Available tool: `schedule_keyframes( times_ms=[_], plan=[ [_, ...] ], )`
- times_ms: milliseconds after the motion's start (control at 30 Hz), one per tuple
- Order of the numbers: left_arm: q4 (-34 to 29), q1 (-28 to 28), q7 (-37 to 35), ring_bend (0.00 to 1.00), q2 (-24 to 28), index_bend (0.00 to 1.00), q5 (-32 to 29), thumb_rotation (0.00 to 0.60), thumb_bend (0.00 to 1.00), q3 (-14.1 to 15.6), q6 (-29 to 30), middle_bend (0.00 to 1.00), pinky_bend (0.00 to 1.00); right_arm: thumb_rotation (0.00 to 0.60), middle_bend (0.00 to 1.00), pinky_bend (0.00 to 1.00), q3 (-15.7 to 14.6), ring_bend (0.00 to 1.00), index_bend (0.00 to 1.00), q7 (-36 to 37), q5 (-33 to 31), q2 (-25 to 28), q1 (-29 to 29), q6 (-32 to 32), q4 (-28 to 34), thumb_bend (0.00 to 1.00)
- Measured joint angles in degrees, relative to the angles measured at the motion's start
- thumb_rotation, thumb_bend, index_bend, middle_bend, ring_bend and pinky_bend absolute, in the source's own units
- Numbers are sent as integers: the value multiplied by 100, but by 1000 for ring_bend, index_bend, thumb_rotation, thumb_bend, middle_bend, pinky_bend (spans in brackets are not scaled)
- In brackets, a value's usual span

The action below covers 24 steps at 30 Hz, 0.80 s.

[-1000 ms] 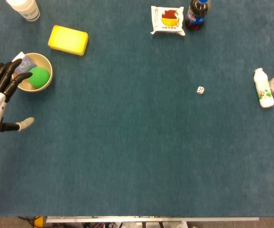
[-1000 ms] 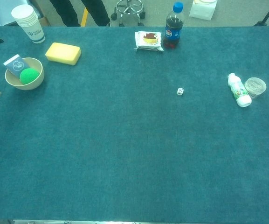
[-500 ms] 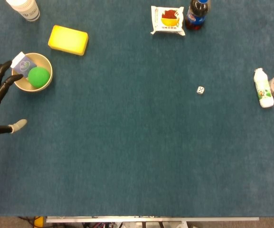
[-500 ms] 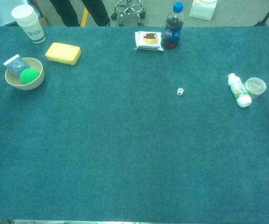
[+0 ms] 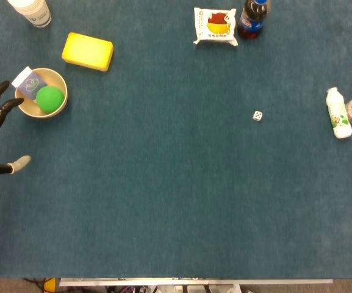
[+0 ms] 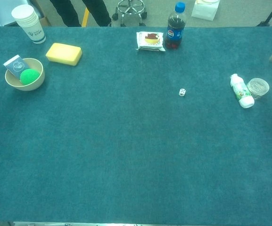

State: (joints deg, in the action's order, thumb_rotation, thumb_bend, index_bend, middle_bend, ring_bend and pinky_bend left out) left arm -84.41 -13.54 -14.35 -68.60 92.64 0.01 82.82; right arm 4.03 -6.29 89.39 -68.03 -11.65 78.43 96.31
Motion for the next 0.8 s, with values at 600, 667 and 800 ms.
schedule_keyframes(
  times_ms=[600, 667, 800],
  plan=[
    [148, 104, -187, 0, -40, 150, -30, 600, 0, 28, 84, 1, 44, 600, 995, 1000, 414, 881, 428, -2466, -1528, 368, -1112, -1584, 1185, 1000],
    [149, 108, -192, 0, -39, 150, -26, 600, 0, 26, 92, 1, 44, 600, 1000, 1000, 451, 928, 428, -2807, -1858, 354, -1236, -1667, 1267, 1000],
    [161, 107, -202, 0, -46, 150, -6, 600, 0, 29, 95, 2, 44, 600, 1000, 1000, 514, 986, 428, -3442, -2627, 283, -1555, -1823, 1419, 1000]
  ],
)
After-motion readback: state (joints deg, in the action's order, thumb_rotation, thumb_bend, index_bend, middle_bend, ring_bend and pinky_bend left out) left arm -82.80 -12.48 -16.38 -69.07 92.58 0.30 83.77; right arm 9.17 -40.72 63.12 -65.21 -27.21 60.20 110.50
